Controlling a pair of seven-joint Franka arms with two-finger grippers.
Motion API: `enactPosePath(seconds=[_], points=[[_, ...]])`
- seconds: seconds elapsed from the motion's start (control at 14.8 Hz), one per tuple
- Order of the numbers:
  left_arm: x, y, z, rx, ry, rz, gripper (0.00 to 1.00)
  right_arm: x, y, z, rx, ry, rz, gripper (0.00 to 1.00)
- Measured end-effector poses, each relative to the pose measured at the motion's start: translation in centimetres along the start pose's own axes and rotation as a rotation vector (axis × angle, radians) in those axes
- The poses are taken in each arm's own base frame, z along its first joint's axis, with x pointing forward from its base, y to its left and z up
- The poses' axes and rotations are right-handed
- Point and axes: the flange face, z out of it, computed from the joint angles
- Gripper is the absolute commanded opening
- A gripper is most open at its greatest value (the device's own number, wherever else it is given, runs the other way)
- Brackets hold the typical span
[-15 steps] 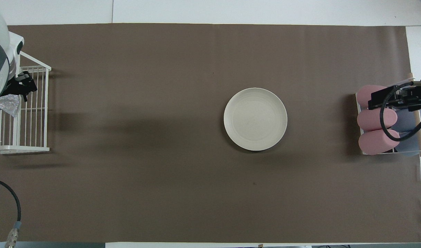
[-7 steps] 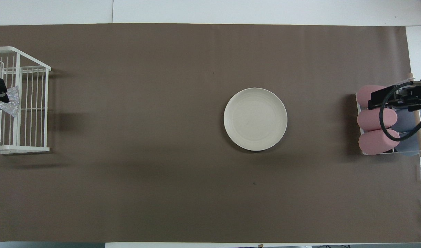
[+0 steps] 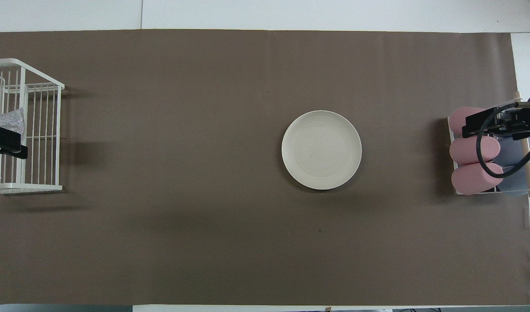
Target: Wipe plate with sponge
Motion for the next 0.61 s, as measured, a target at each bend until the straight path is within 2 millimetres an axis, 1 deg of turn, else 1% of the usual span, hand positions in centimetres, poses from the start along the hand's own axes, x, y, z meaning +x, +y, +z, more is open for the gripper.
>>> enactPosePath(seconds=[0.14,0.34,0.61], points=[[0.7,0.4,1.1,-0.033,0.018,-0.012,1.00,0.0,0.0,0.0,0.000,0.000,-0.001,1.00],[1.4,0.4,1.4,-0.048,0.063,-0.022,1.00,0.0,-0.1,0.0,0.000,0.000,-0.001,1.00],[1.7,0.5,1.9,-0.051,0.076,-0.024,1.00,0.0,-0.2,0.0,0.000,0.000,-0.003,1.00]])
